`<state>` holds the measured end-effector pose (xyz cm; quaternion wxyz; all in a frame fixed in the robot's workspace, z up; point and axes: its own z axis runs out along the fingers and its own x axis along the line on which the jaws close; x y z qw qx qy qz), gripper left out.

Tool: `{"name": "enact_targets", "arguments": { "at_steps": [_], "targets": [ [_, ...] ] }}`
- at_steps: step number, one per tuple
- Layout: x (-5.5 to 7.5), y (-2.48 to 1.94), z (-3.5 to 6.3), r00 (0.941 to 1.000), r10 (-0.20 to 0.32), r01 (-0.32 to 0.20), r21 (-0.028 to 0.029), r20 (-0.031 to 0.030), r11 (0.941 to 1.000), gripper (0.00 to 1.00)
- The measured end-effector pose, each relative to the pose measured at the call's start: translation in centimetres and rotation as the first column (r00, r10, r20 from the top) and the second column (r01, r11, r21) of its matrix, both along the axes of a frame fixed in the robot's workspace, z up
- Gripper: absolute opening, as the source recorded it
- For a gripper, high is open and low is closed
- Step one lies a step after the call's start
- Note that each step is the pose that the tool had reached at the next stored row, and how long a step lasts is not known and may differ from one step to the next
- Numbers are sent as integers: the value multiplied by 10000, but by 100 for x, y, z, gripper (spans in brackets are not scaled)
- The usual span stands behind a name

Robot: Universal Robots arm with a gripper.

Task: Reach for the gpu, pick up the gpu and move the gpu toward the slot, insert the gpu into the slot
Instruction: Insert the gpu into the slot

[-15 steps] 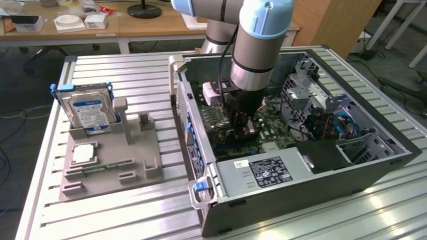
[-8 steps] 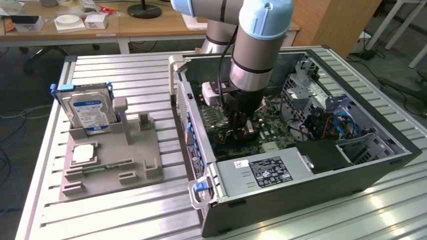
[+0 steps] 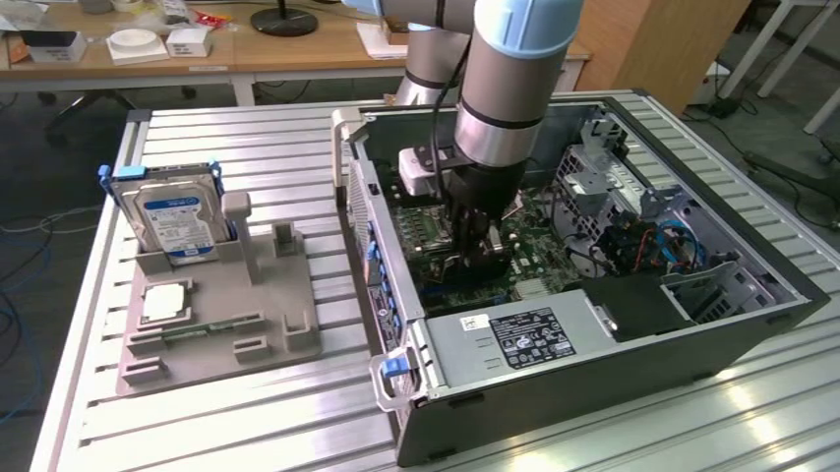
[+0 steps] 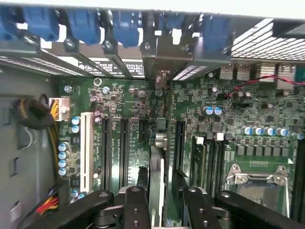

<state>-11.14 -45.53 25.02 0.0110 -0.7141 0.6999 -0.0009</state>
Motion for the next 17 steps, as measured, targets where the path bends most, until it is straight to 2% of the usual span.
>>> {"name": "enact_targets", "arguments": {
  "at_steps": [7, 11, 12, 13, 14, 17],
  "targets": [
    [-4, 0, 229, 10000, -1, 1, 0, 17, 10000, 33],
    [-5, 0, 253, 10000, 0, 0, 0, 20, 10000, 33],
    [-6, 0, 253, 10000, 0, 0, 0, 20, 10000, 32],
    [-6, 0, 253, 10000, 0, 0, 0, 20, 10000, 25],
    [-6, 0, 254, 10000, 0, 0, -1, 19, 10000, 25],
    [-6, 0, 254, 10000, -1, 1, -1, 19, 10000, 10]
  ]
}}
